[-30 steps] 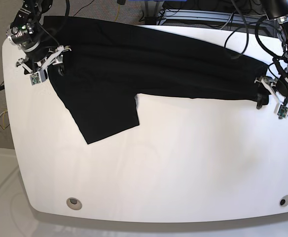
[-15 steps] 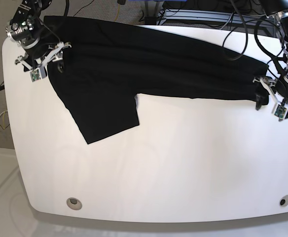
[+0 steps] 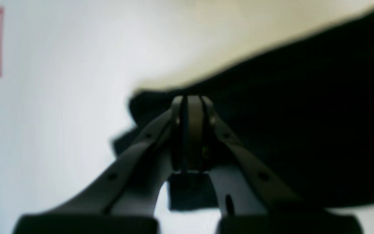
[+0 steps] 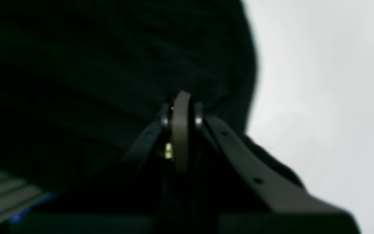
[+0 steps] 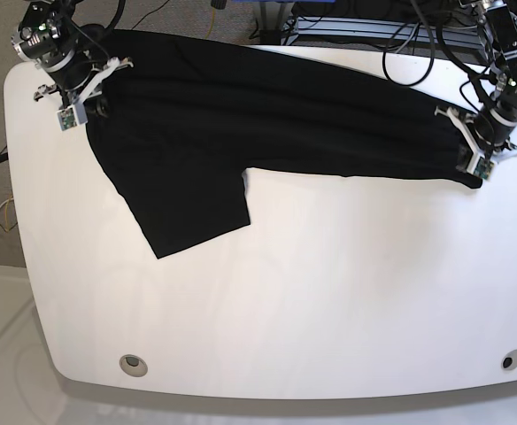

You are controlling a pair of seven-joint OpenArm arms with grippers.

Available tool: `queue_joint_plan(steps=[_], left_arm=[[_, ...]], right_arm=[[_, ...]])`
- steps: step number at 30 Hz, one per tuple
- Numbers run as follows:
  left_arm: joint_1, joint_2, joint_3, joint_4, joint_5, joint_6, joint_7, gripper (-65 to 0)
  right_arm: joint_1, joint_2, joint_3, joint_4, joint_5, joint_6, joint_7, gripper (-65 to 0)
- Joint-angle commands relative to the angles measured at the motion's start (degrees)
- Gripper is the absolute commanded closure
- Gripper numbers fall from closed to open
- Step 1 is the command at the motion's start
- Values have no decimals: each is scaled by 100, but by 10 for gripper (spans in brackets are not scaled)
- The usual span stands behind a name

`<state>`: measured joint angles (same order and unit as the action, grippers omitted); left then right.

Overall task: Fold the T-shirt properly
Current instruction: 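Lift the strip ends slightly with both grippers and shift them inward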

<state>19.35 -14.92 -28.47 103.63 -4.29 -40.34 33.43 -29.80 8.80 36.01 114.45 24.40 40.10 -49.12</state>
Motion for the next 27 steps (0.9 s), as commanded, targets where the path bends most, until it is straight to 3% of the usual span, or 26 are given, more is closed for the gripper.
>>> queue_joint_plan(steps=[1,19,27], left_arm=[[47,54,-41,76,-58,34,-103,0],[135,239,-23,-548,-85,34,-130,0],[126,274,-23,-706,-94,34,-139,0]], right_arm=[[-40,162,43,111,219,-10,126,0],[136,136,-36,-522,219,-10,117,0],[180,136,-484,-839,-45,-14,117,0]])
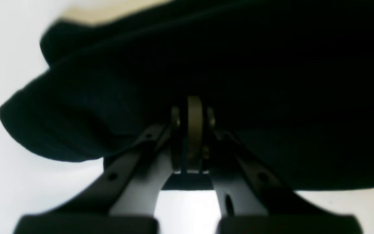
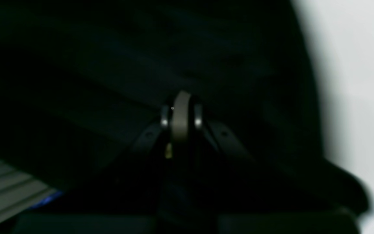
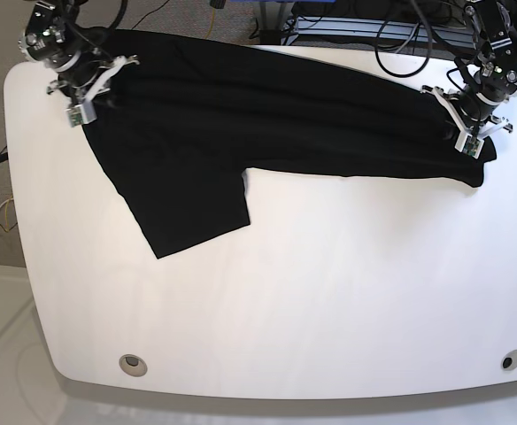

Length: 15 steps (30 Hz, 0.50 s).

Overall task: Fold the T-shirt properly
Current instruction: 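Lift the strip ends slightly with both grippers and shift them inward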

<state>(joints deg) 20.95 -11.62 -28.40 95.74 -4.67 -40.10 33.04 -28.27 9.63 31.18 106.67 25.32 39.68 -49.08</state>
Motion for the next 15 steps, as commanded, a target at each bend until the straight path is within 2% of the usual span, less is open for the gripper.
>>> queue_joint_plan(steps=[1,8,15], left_arm=[[-33,-56,-30,83,-56,10,-99,0],[-51,-56,-21,65,-48,10,-99,0],[-236,-56,-21,65,-21,10,-99,0]], right_arm=[[98,44,-45,-149,-251,27,121,0],[520,-211,-133,-808,-893,32,148,0],[968,-220,-142,-1151,-1130,32,148,0]])
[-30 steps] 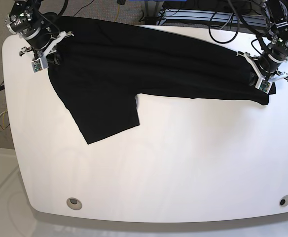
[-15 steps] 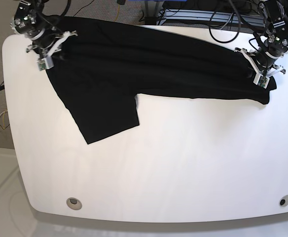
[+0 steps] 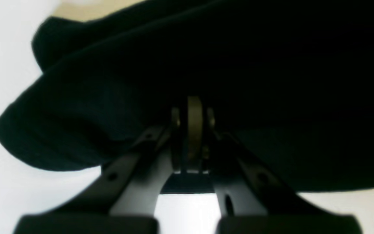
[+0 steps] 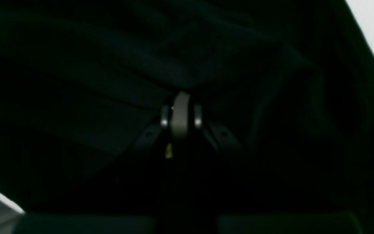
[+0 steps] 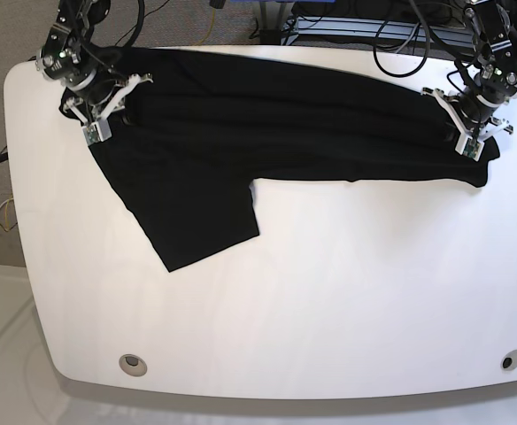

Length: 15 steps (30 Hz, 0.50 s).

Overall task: Fold the T-shirt properly
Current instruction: 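Lift the strip ends slightly with both grippers and shift them inward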

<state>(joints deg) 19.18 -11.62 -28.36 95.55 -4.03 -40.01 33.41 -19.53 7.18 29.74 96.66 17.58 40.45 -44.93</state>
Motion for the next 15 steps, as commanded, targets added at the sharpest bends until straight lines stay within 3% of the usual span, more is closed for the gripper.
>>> queue_joint_plan(steps=[1,15], left_arm=[[-59,-56,-26,85,-85,1,-136,0],[-375,-73,-17,-135,-85,1,-136,0]], right_arm=[[155,25,2,-176,-365,-45,-268,0],[832,60,-7,-264,-541,-45,-268,0]])
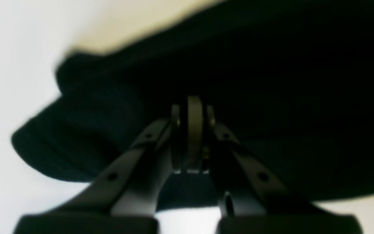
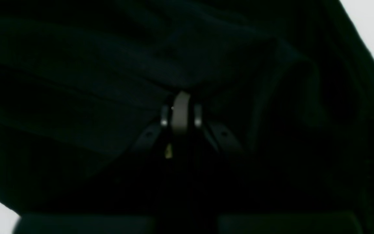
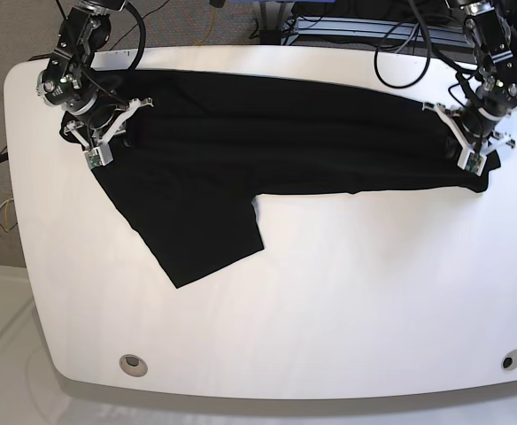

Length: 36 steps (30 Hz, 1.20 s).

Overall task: Fold the T-shirt properly
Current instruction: 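Lift the strip ends slightly with both grippers and shift them inward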

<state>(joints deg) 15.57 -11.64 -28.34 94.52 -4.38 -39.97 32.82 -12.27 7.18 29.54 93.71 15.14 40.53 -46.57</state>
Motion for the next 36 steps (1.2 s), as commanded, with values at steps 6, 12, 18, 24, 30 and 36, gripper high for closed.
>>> queue_joint_plan(steps=[6,12,18,24,30,36], left_arm=[[-313,-89,-19,-322,-41,-3,-253,0],[-357,-177,-19,-533,-41,-3,-429,0],[-357,-194,-19,-525,-41,-3,-429,0],[-349,-212,-45,-472,-50,-3,-420,0],[-322,-282,-54,-129,-50,-3,-403,0],[-234,-282,-63,214,-58,-3,-394,0]], right_arm=[[291,25,13,31,-604,-53,-104,0],[423,25,4,-250,-630,-53,-86,0],[440,25,13,-189,-621,-53,-86,0],[256,7,13,400,-612,-53,-95,0],[106,-142,13,1104,-612,-53,-121,0],[36,-177,13,1561,-612,-53,-130,0]])
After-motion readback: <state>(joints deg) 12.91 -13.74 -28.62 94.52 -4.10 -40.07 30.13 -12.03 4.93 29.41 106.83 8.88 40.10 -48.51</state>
